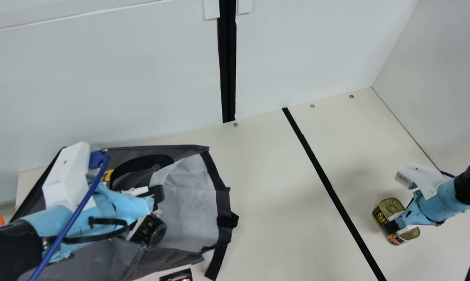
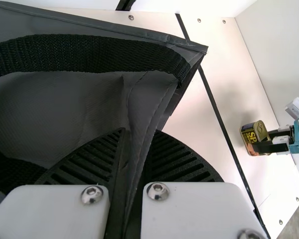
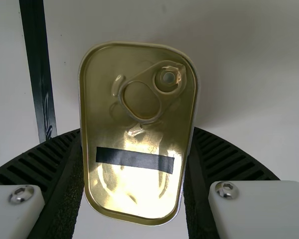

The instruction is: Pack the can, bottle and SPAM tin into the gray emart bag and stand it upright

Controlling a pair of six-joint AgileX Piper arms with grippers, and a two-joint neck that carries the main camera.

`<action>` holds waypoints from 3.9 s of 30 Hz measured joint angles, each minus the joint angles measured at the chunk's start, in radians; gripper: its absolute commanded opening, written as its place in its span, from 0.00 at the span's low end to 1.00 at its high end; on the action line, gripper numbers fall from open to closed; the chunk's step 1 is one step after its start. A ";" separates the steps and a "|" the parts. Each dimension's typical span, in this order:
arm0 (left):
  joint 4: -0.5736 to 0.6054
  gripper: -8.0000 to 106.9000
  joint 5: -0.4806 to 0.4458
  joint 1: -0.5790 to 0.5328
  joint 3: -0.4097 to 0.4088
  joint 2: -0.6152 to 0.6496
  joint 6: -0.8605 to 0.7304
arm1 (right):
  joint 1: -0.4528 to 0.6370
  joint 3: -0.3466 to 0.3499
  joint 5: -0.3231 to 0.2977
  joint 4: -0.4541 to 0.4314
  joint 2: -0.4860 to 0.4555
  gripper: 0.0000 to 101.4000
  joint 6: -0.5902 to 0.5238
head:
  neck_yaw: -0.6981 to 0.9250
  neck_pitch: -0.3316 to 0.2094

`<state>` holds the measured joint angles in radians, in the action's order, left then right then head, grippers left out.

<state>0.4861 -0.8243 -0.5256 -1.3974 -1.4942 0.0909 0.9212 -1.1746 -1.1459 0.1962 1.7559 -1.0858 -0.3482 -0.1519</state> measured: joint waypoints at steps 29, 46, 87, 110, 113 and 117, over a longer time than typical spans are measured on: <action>0.000 0.00 0.000 0.000 0.000 0.000 0.000 | -0.093 -0.070 -0.077 0.095 -0.095 0.00 -0.051 | 0.000 0.000; 0.000 0.00 0.000 0.000 0.000 0.000 0.000 | -0.213 -0.138 -0.073 0.125 -0.016 0.00 -0.211 | 0.000 0.000; 0.000 0.00 0.000 0.000 0.000 0.000 0.000 | -0.524 -0.111 -0.075 0.124 -0.079 0.00 -0.280 | 0.002 0.000; 0.000 0.00 0.000 0.000 0.000 0.000 0.000 | -0.670 0.001 -0.075 0.159 -0.190 0.00 -0.316 | 0.000 0.000; 0.000 0.00 0.000 0.000 0.000 0.000 0.000 | -0.689 0.022 -0.073 0.166 -0.212 0.00 -0.317 | 0.002 0.000; 0.000 0.00 0.000 0.000 0.000 0.000 0.000 | -0.715 0.052 -0.074 0.172 -0.244 0.00 -0.316 | 0.002 0.000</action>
<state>0.4861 -0.8243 -0.5256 -1.3974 -1.4942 0.0909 0.2057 -1.1223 -1.2196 0.3683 1.5120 -1.4017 -0.3467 -0.1519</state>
